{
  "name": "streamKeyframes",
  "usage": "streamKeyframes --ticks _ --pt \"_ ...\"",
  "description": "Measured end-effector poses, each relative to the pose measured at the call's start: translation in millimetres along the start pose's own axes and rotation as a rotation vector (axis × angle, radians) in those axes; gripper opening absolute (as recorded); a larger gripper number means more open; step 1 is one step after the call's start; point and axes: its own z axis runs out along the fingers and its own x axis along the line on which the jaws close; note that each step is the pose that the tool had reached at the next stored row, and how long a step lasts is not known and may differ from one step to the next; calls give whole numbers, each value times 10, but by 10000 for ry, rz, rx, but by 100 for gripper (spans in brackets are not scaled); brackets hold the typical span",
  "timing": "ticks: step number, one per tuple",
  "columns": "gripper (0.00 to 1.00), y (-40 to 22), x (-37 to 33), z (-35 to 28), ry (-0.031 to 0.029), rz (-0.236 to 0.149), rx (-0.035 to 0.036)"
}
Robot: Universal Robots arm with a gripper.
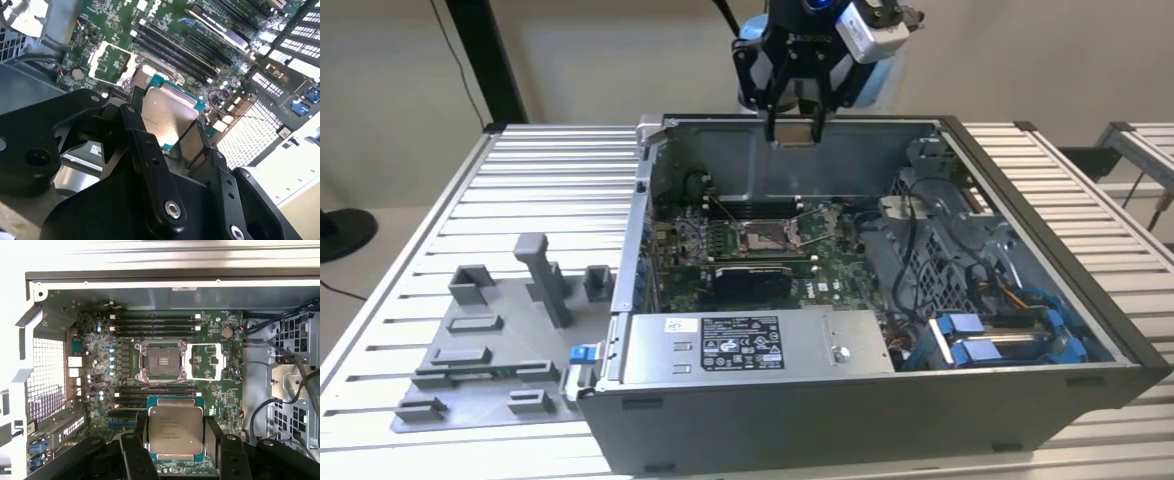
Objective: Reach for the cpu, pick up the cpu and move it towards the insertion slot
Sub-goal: 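Pick up the cpu and move it towards the insertion slot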
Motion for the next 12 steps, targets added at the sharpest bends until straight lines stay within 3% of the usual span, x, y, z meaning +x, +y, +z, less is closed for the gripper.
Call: streamKeyframes --ticks 12 --pt "0 198 3 26 0 0 0"
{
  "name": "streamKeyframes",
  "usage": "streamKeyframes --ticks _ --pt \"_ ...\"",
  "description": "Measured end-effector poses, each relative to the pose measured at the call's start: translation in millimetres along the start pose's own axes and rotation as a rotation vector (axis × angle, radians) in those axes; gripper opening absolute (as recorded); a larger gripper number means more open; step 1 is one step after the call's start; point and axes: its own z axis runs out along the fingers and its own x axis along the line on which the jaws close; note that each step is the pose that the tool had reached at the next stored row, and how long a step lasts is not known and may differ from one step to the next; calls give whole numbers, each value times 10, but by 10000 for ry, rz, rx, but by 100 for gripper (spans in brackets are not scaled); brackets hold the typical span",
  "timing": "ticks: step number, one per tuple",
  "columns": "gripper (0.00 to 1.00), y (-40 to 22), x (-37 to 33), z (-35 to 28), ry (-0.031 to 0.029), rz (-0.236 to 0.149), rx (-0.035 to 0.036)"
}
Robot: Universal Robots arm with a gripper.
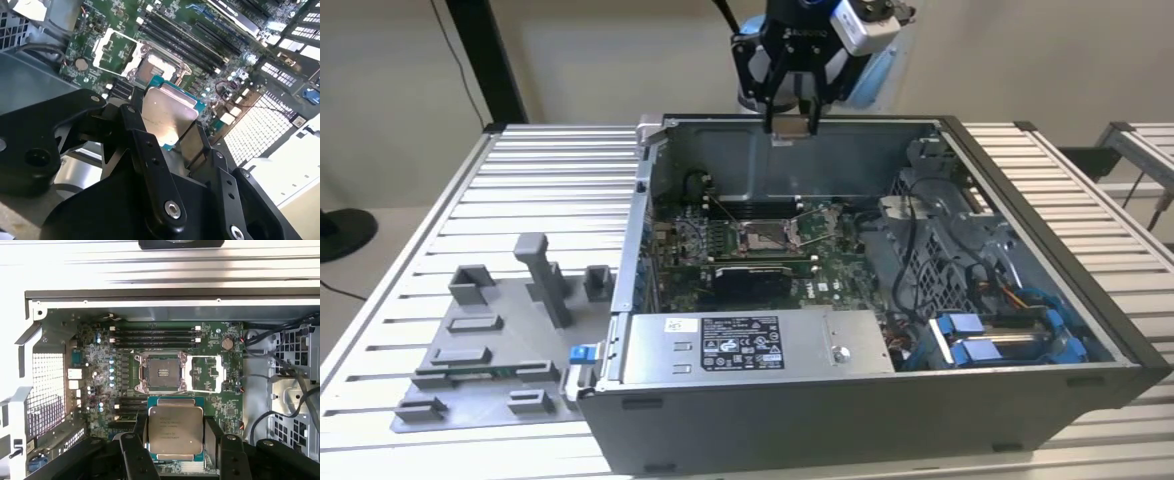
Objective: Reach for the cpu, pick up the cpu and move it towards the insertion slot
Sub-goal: 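Pick up the cpu and move it towards the insertion slot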
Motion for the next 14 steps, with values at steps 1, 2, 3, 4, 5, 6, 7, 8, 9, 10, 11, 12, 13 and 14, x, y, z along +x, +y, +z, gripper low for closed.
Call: streamKeyframes --ticks 1,2,3,4,5,6,7,8,9,10,11,12,13,14 --pt "0 15 1 2 0 1 0" --pt "0 30 1 4 0 0 0" --pt "0 45 1 6 0 0 0" --pt "0 61 2 9 0 1 -1" --pt "0 76 2 10 0 1 0" --pt "0 90 2 13 0 1 -1" --pt "0 102 3 14 0 1 0" --pt "0 113 3 15 0 1 0" --pt "0 125 3 17 0 0 0" --pt "0 135 3 19 0 1 0" --pt "0 147 4 20 0 1 0" --pt "0 159 4 22 0 1 0" --pt "0 170 4 23 0 0 -1" --pt "0 183 4 24 0 1 -1"
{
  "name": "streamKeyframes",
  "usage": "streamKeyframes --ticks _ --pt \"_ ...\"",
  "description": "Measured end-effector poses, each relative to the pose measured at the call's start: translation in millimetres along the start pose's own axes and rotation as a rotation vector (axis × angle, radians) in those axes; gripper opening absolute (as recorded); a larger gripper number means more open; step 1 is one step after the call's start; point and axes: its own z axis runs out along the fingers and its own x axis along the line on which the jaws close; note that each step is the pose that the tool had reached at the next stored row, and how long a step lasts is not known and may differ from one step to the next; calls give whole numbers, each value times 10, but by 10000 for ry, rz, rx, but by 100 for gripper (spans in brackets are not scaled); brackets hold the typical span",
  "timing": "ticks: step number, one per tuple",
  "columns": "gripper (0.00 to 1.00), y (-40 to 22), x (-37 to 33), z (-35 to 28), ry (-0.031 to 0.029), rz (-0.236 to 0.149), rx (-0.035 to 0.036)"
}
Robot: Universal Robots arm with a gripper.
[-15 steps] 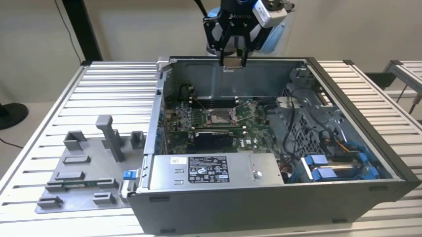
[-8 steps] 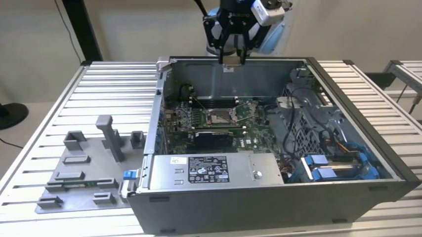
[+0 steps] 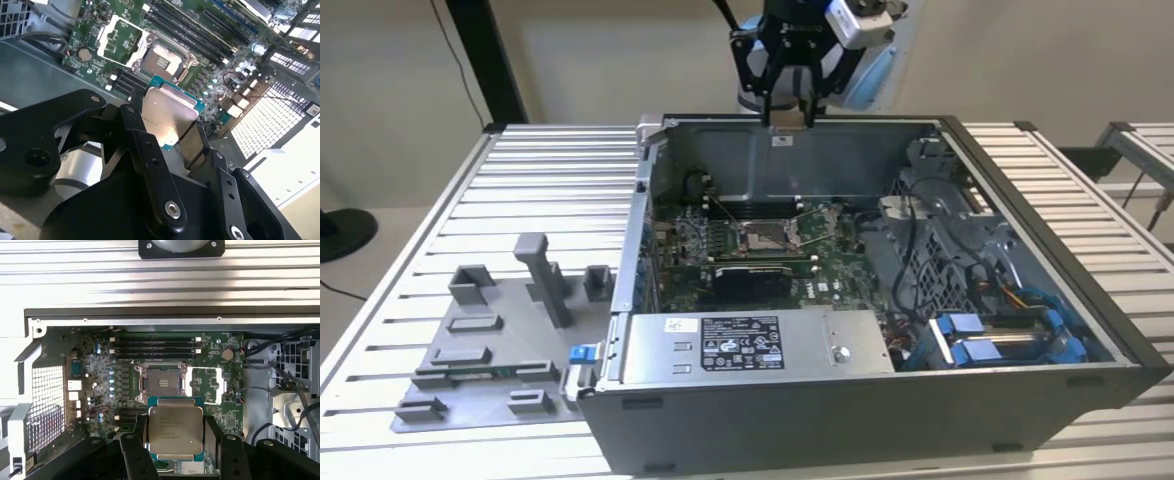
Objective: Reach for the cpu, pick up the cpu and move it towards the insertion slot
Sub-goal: 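Pick up the cpu and move it towards the insertion slot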
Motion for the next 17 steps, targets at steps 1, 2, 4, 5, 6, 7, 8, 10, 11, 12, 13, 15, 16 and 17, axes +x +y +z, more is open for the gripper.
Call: streamKeyframes --ticks 1,2,4,5,6,7,8,10,11,12,13,15,16,17 --pt "0 12 1 1 0 0 0" --pt "0 23 1 2 0 0 0" --pt "0 41 1 4 0 0 1" --pt "0 50 1 6 0 0 1" --pt "0 62 2 7 0 0 1" --pt "0 79 2 9 0 1 0" --pt "0 97 3 10 0 1 -1" --pt "0 131 4 13 0 2 1" --pt "0 145 5 14 0 2 1" --pt "0 156 5 15 0 2 1" --pt "0 165 5 17 0 3 1" --pt "0 178 4 19 0 3 0" --pt "0 183 4 20 0 3 0" --pt "0 188 3 20 1 4 1"
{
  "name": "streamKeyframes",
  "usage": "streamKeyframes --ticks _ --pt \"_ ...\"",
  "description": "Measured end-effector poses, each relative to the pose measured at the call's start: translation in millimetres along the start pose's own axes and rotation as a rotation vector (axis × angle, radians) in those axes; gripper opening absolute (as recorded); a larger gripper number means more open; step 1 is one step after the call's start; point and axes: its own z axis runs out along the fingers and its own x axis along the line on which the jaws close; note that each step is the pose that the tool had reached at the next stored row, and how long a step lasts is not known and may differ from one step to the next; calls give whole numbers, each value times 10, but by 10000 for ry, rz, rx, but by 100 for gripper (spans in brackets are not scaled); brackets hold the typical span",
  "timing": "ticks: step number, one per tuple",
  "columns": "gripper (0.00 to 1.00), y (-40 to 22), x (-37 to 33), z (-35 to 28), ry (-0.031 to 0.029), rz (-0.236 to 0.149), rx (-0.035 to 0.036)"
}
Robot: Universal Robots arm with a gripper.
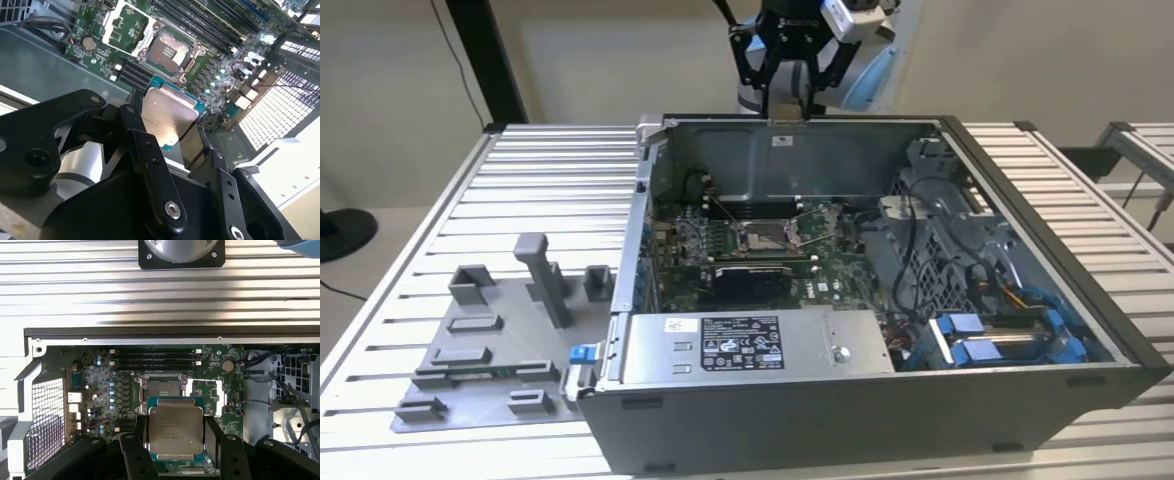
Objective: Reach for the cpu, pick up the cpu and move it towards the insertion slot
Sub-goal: 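Pick up the cpu and move it towards the insertion slot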
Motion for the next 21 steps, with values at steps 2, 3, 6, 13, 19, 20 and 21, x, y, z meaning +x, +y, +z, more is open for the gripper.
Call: streamKeyframes --ticks 2,3,6,13,19,20,21 --pt "0 7 -3 2 0 -2 0" --pt "0 11 -3 3 -1 -1 0" --pt "0 20 -5 6 0 -1 0" --pt "0 49 -8 13 0 0 -1" --pt "0 59 -7 13 -1 0 -1" --pt "0 60 -7 14 -1 0 -1" --pt "0 60 -7 13 0 0 0"
